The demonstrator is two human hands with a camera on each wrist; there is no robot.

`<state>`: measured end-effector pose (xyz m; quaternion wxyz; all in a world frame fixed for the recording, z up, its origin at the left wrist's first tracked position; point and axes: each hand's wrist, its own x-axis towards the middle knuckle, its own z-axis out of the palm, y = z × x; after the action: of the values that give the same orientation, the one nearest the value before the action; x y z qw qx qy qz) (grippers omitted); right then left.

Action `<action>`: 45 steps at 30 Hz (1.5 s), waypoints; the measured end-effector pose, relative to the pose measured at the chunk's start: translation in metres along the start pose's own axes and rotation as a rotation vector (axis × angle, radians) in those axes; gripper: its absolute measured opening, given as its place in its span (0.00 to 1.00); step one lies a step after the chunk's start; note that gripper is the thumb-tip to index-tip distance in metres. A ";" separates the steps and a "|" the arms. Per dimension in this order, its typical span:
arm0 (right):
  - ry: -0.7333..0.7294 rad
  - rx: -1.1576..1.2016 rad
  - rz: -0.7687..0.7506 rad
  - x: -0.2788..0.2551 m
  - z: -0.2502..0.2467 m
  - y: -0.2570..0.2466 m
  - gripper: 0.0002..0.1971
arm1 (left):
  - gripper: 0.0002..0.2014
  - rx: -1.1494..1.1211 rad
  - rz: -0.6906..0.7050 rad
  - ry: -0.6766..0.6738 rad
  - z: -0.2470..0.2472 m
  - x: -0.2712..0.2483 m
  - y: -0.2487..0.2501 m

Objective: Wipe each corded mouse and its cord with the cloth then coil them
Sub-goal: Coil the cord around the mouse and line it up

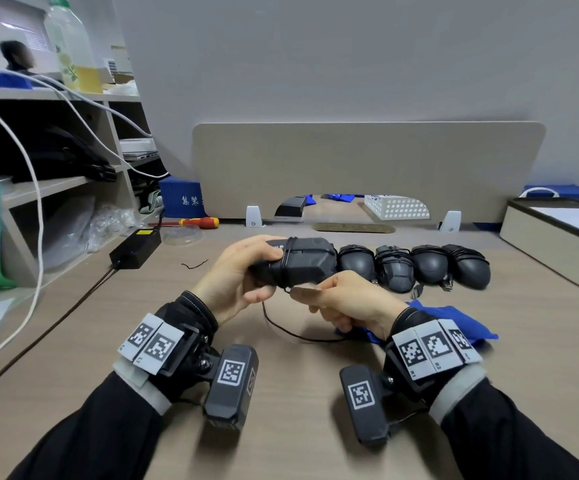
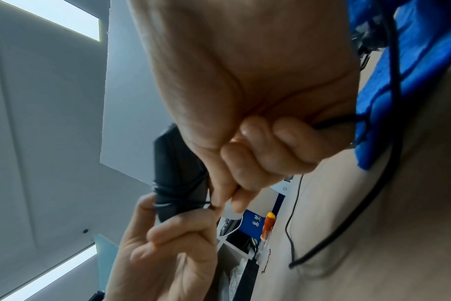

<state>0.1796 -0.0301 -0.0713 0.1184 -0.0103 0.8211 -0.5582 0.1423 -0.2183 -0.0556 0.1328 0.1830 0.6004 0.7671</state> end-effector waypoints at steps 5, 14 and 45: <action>0.091 -0.034 0.053 0.002 -0.005 0.002 0.17 | 0.19 0.137 -0.142 -0.183 -0.001 -0.003 0.001; 0.081 0.141 0.128 0.006 -0.008 0.002 0.19 | 0.15 0.511 -0.188 -0.239 0.008 -0.008 -0.003; -0.168 0.037 -0.063 0.004 0.020 0.003 0.14 | 0.07 -0.178 -0.044 0.307 -0.011 0.005 0.007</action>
<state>0.1804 -0.0480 -0.0820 0.1693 -0.0806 0.7970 -0.5741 0.1335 -0.2276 -0.0504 0.0719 0.0380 0.5474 0.8329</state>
